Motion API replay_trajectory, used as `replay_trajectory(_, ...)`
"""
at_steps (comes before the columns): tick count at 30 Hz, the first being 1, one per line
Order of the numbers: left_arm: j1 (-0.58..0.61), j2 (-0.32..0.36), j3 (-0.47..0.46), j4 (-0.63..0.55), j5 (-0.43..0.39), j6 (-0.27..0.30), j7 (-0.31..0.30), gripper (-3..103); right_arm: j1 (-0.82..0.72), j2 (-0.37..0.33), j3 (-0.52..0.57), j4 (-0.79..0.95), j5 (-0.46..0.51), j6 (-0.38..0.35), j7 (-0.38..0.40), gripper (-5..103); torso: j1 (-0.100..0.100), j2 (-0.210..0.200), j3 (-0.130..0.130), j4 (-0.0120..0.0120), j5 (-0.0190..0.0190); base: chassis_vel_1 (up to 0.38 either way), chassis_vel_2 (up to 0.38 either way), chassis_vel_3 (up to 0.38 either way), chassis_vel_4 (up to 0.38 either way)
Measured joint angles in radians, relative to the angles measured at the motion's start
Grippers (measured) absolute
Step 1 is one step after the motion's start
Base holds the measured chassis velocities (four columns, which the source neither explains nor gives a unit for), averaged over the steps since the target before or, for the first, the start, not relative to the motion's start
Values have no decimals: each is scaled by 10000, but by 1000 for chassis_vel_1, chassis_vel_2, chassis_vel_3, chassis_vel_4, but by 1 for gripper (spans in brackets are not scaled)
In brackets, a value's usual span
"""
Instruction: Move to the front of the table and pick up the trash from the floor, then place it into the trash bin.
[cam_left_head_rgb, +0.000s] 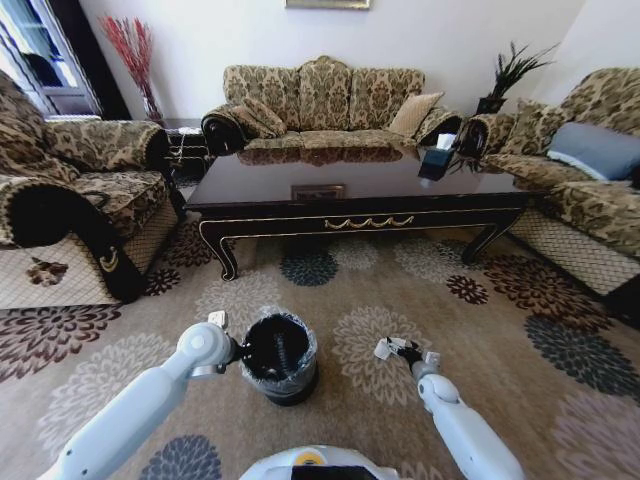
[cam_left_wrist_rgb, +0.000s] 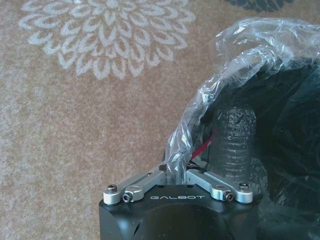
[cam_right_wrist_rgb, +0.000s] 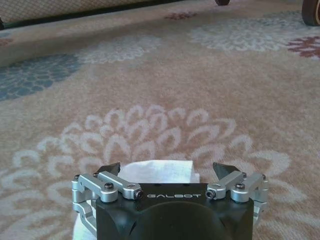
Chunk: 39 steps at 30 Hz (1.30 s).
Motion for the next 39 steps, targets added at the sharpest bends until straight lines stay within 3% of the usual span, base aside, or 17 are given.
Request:
replay_trajectory(5, 65, -16, -10, -14, 94, 0, 73, 0, 255, 104, -30, -547, -19, 16, -198, 100, 0, 0, 0, 0, 0, 0, 0, 0, 0)
replay_trajectory(9, 99, 5, -47, -16, 145, 0, 113, 0, 372, 141, -97, -807, -92, 46, -364, 80, 0, 0, 0, 0, 1, 0, 0, 0, 0)
replay_trajectory(11, 99, 7, -51, -13, 152, 0, 130, 0, 379, 141, -114, -822, -103, 60, -388, 80, 0, 0, -1, 0, 0, 0, 0, 0, 0)
replay_trajectory(12, 97, 12, -51, -6, 157, 0, 140, 0, 386, 142, -130, -829, -110, 80, -412, 70, 0, 0, 0, 0, 1, 0, 0, 0, 0)
replay_trajectory(14, 93, 14, -51, 1, 159, 0, 141, 0, 387, 145, -140, -828, -110, 86, -420, 70, 0, 0, 0, 0, 0, 0, 0, 0, 0)
replay_trajectory(18, 52, -7, -21, 33, 184, 0, 144, 0, 332, 142, -160, -745, -117, 103, -436, 48, 0, 0, 0, 0, 0, 0, 0, 0, 0)
replay_trajectory(24, 41, -55, 9, 63, 212, 0, 145, 0, 258, 81, -162, -655, -128, 105, -436, 32, 0, 0, 0, -1, 0, 0, 0, 0, 0)
replay_trajectory(30, 7, -28, 19, 93, 255, 0, 146, 0, 222, -13, -225, -632, -137, 111, -449, 5, 0, 0, 0, 0, 0, 0, 0, 0, 0)
replay_trajectory(39, -43, 82, 12, 38, 199, 0, 147, 0, 126, -13, -186, -657, -156, 152, -517, 0, 0, 0, -1, 0, 1, 0, 0, 0, 0)
